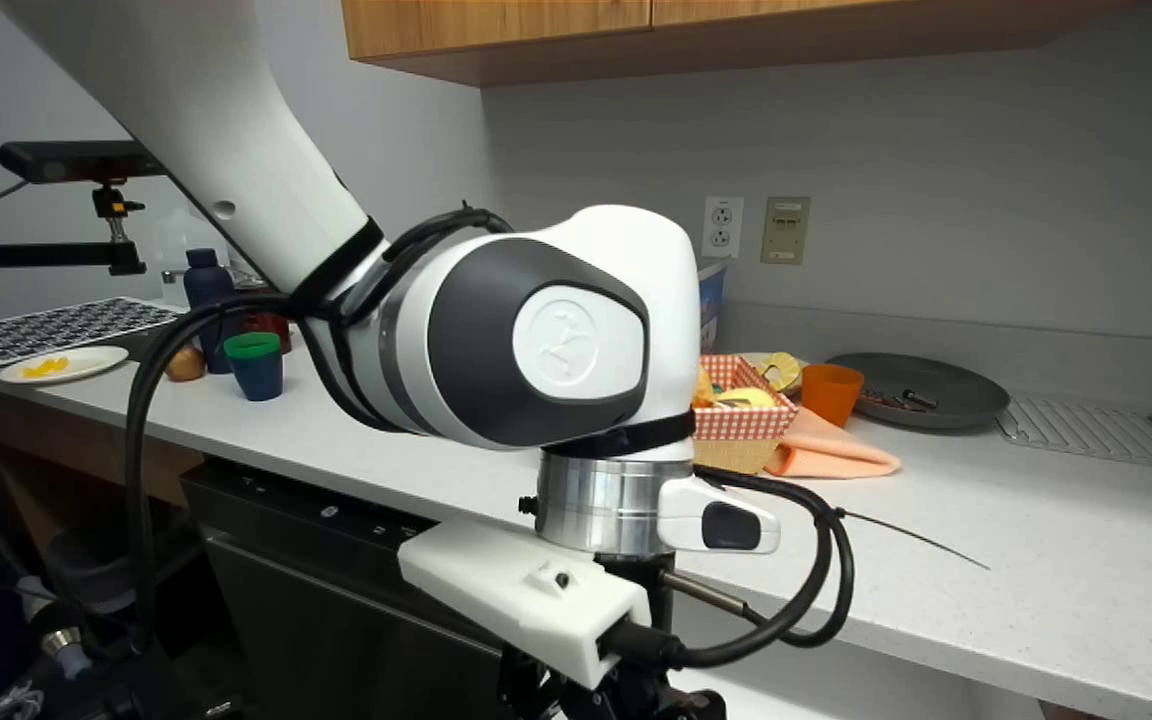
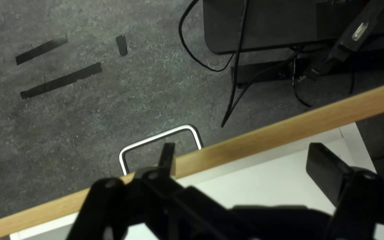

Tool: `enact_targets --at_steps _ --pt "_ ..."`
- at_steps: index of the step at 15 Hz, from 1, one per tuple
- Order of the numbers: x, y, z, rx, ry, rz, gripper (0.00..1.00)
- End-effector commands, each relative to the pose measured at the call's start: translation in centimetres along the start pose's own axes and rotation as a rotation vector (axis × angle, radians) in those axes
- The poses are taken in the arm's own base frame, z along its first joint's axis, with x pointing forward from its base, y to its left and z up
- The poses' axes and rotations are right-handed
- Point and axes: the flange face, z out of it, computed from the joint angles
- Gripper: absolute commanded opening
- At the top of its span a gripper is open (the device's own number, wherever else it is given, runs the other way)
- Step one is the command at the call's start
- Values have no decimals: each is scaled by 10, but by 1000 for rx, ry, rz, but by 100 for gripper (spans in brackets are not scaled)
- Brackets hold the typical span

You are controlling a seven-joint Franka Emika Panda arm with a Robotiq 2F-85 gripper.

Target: Open the drawer, remove the toys inside then close the drawer

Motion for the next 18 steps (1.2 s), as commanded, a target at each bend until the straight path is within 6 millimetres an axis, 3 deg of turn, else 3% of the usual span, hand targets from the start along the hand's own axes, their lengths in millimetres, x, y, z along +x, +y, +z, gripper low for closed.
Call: enact_targets --at_steps 1,7,15,18 --pt "-8 16 16 11 -77 -14 100" --pt "-17 22 42 9 -167 -32 100" --pt "13 19 59 14 -86 -33 100" --pt "14 20 65 35 -62 -55 100"
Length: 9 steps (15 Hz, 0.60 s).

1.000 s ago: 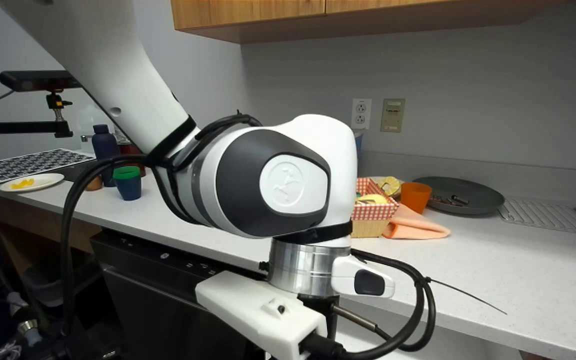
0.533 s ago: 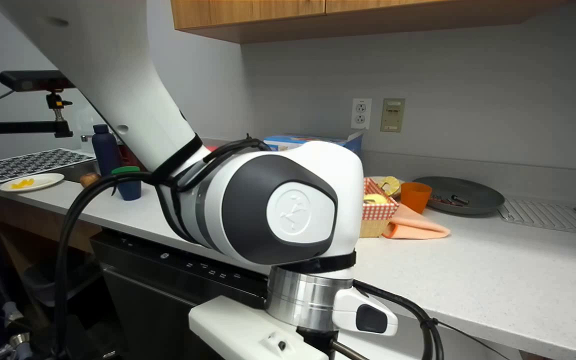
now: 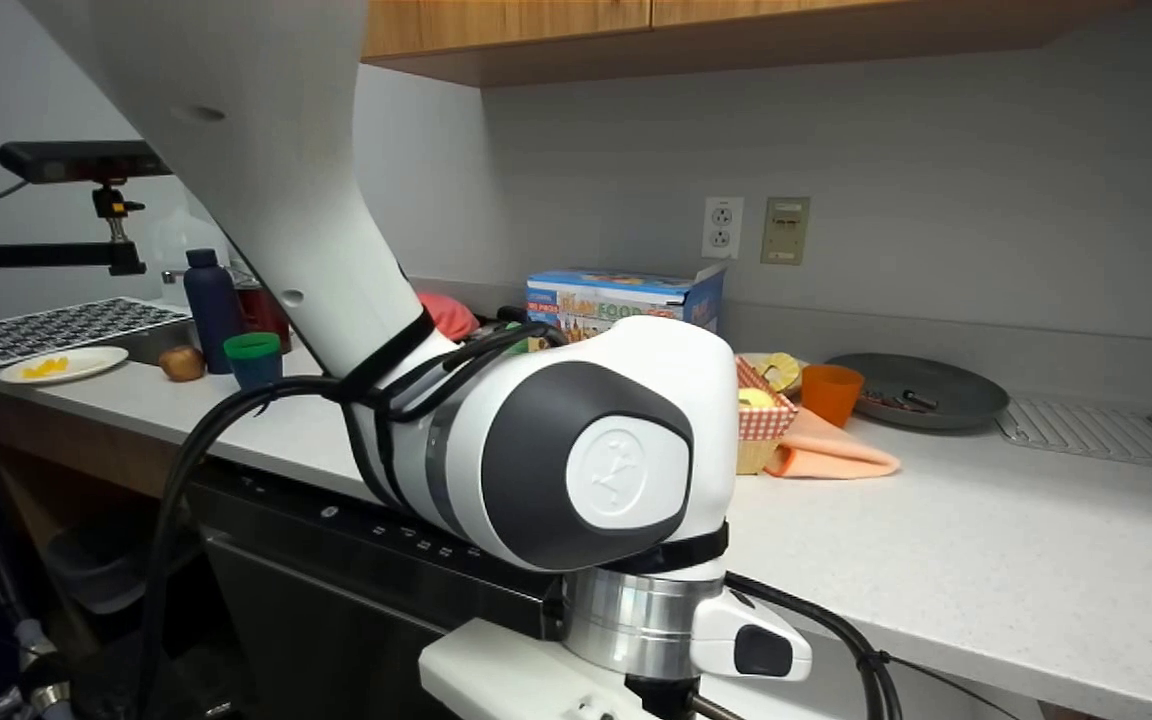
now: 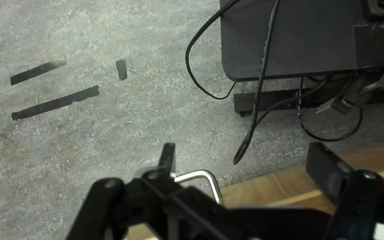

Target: Open the drawer, remove the toys inside then close the drawer

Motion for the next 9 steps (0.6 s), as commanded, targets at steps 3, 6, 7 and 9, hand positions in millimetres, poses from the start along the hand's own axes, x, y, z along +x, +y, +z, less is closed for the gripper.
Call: enact_targets --at_steps 3,6,7,9 --pt "13 3 5 41 96 -66 100" --pt "14 0 -2 43 175 -148 100" --pt "53 -15 -24 44 205 -189 100" --pt "68 -24 -40 53 252 -255 100"
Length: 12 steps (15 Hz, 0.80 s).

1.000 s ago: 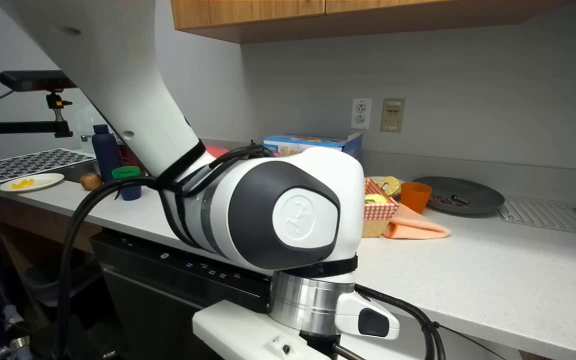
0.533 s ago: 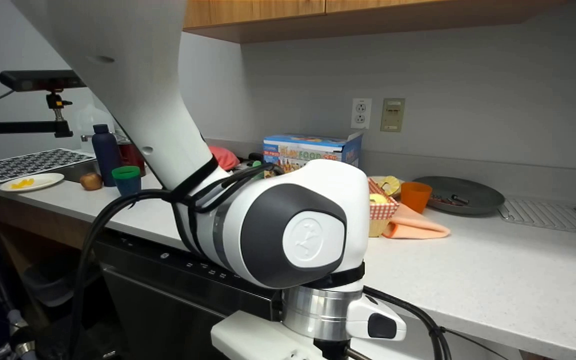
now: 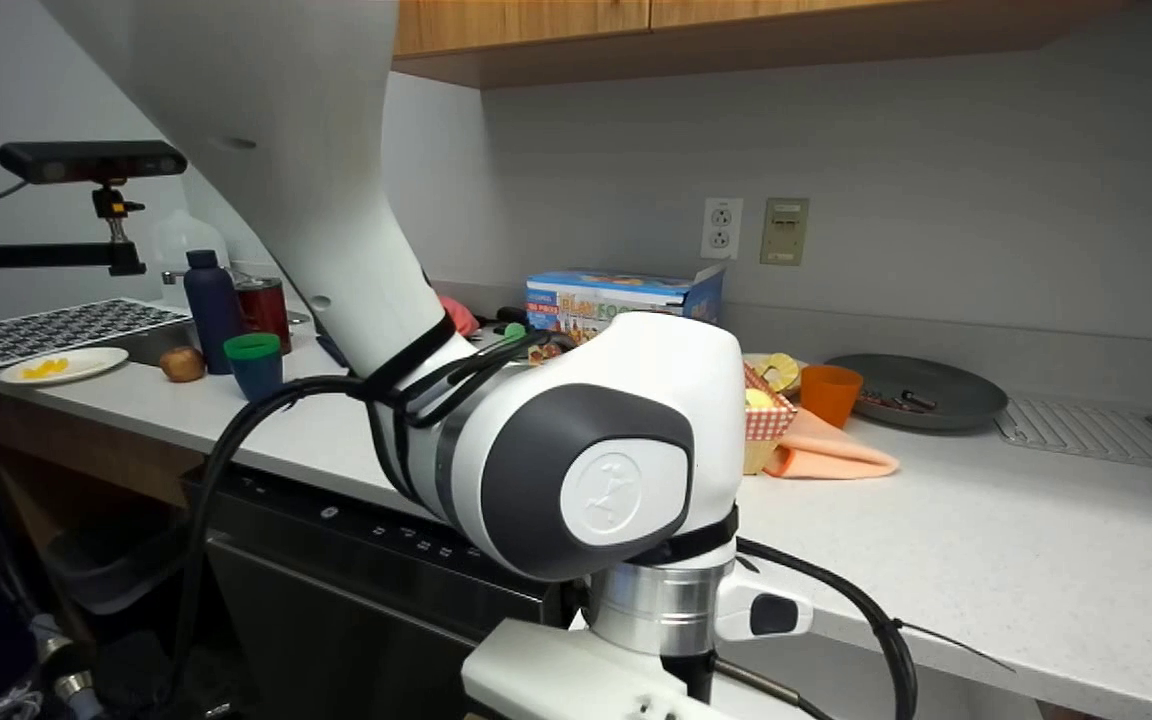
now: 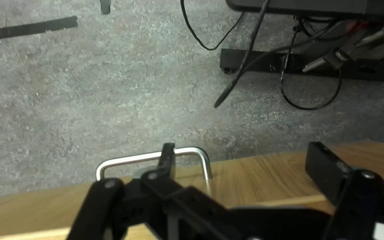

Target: Open the drawer, remove the toys inside then close the drawer

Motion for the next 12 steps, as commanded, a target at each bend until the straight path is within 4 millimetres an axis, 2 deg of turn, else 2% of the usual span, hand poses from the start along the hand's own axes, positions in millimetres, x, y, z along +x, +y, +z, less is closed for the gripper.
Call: enact_targets --at_steps 1,4,7,10,12 --pt "61 -15 -30 17 114 -116 100" --pt "99 -28 -58 33 189 -198 100" --pt "126 -37 -81 34 245 -263 100" --pt "136 -36 -97 38 288 -289 100" --pt "131 -32 -97 41 290 -291 100"
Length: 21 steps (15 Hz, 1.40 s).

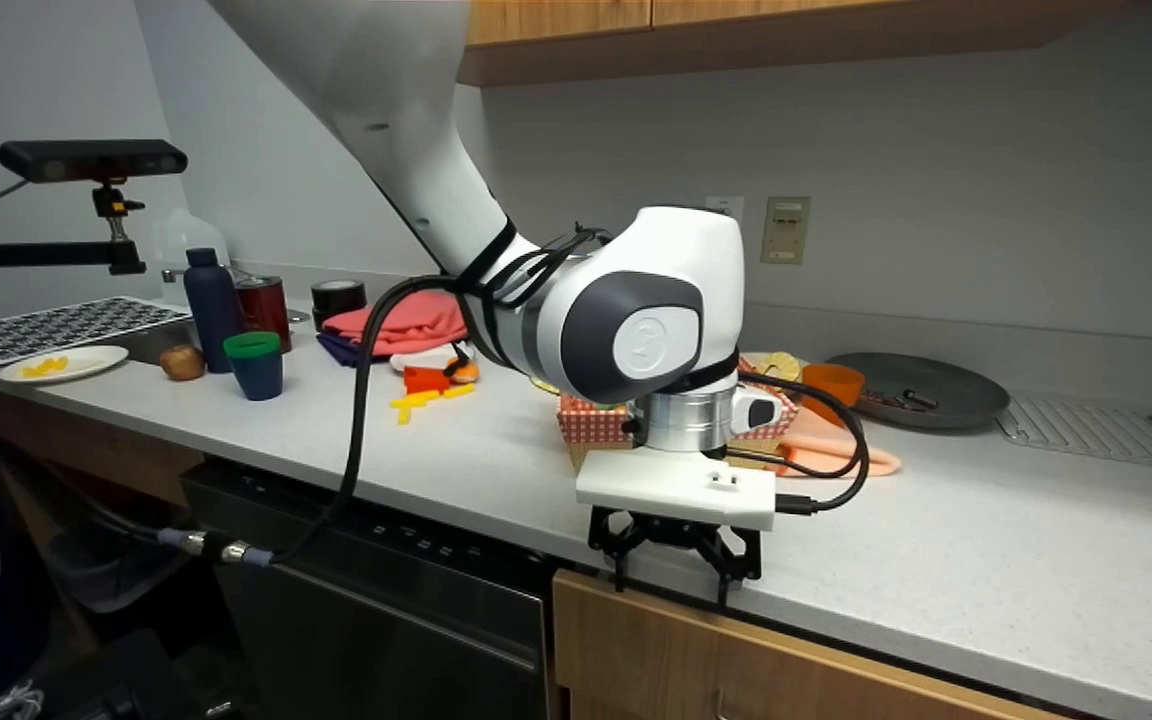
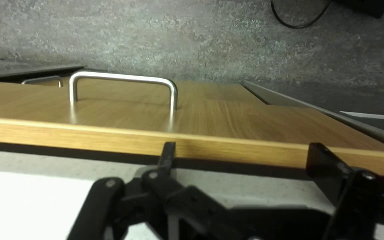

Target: Open the drawer, remove the toys inside then close the drawer

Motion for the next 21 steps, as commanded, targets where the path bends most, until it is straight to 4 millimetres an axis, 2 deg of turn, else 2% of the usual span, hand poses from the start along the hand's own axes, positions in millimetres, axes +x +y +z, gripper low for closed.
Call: enact_targets --at_steps 1,5,8,12,17,21 --pt "-1 10 -6 7 25 -27 100" --pt "-16 7 -17 -24 12 -9 100" --pt "-33 -1 -40 -70 30 9 100" --pt "-54 -17 -81 -113 128 39 100" --pt "-63 -52 -136 -169 270 45 100" --pt "-68 -88 -168 -218 355 23 100"
